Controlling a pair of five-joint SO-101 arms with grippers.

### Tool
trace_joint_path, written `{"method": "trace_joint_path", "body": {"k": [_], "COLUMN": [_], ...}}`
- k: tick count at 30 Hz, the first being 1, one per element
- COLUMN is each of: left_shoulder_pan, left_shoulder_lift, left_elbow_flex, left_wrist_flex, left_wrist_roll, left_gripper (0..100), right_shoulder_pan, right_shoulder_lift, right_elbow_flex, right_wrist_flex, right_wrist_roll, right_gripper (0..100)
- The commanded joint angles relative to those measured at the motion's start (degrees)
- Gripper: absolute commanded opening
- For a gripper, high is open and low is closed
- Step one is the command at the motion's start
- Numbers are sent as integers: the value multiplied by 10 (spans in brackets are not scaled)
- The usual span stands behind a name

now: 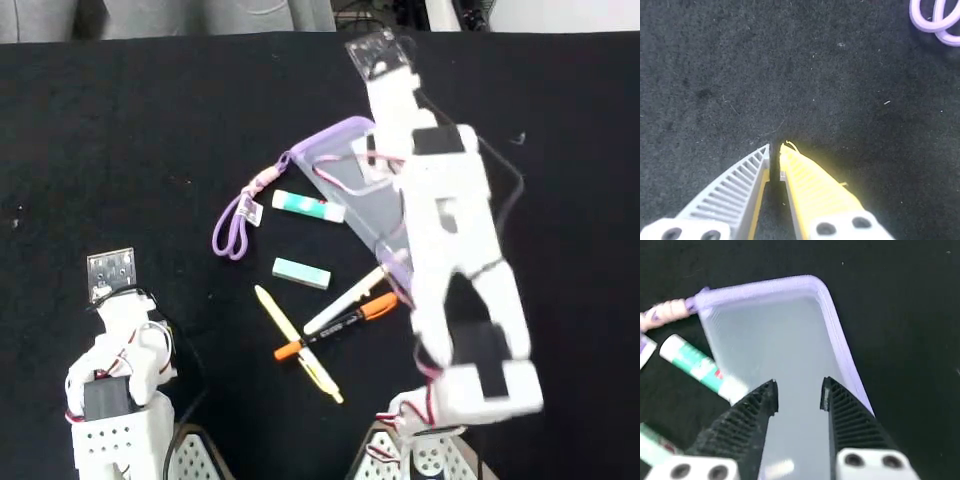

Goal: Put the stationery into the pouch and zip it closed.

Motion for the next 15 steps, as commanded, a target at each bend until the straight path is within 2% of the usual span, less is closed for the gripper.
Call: {"method": "trace_joint_path", "body": {"k": [1, 6, 15], "left_shoulder_pan": [-5, -4, -5], "left_shoulder_lift": [-4, -4, -4], "left_elbow_flex": [14, 14, 14], "left_wrist_flex": [-11, -11, -11], "left_wrist_roll": [-2, -2, -2], "left_gripper": [47, 47, 47], "right_shoulder_pan": [-17, -36, -51], "right_shoulder_lift": [76, 175, 163], "right_elbow_flex": [-125, -203, -220], "right_wrist_flex": [-11, -10, 99], "right_wrist_roll": [27, 91, 98], "right_gripper": [152, 152, 152]}}
